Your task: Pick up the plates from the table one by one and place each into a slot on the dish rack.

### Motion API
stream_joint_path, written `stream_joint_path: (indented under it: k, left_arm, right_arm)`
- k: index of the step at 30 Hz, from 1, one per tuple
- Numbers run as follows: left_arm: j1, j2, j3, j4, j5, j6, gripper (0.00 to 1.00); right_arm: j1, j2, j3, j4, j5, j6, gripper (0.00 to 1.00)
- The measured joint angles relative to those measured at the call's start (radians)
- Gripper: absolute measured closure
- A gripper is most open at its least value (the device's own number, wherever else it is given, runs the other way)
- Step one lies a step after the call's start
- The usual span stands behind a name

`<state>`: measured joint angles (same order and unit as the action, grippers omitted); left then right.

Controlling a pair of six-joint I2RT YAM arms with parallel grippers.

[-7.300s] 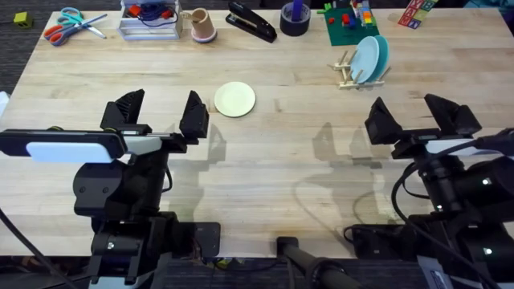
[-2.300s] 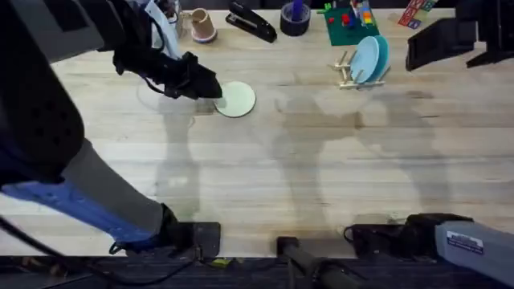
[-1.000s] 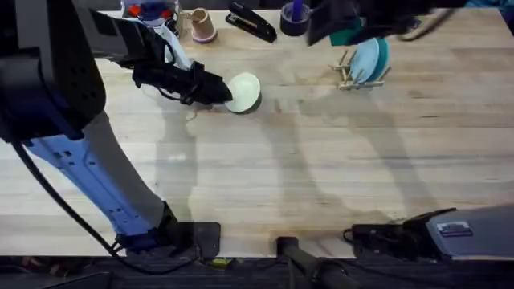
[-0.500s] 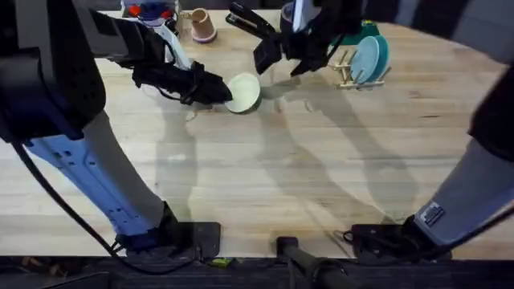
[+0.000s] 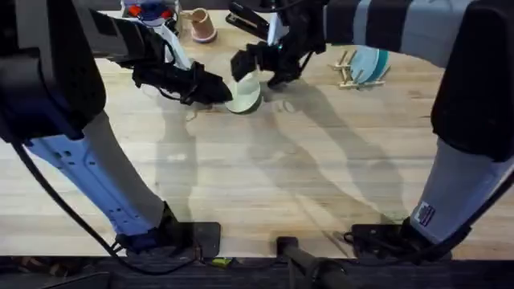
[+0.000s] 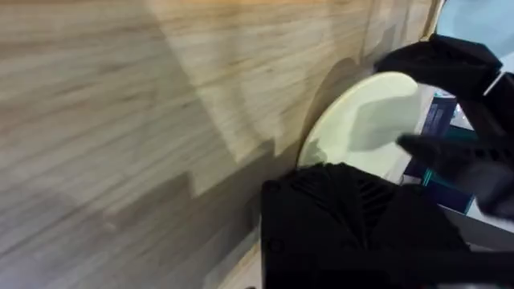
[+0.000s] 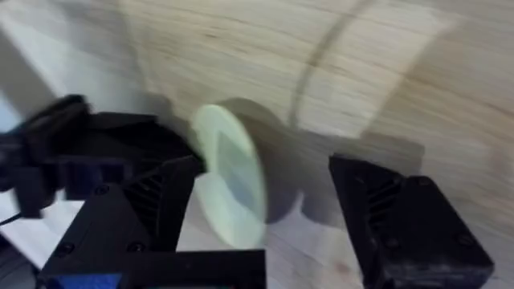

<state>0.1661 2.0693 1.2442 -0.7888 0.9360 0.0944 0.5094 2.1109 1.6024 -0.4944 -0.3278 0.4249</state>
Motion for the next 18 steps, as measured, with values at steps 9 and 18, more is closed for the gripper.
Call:
stream_joint_path:
  k: [9,18]
  left_arm:
    - [0.0,0.0,0.0,0.0,0.0,0.0,0.96]
    - [0.0,0.0,0.0,0.0,0.0,0.0,0.96]
  right_arm:
    - [0.051,0.0,0.0,0.038,-0.032,0.033,0.014]
    - [0.05,0.0,0.0,0.023,-0.033,0.041,0.046]
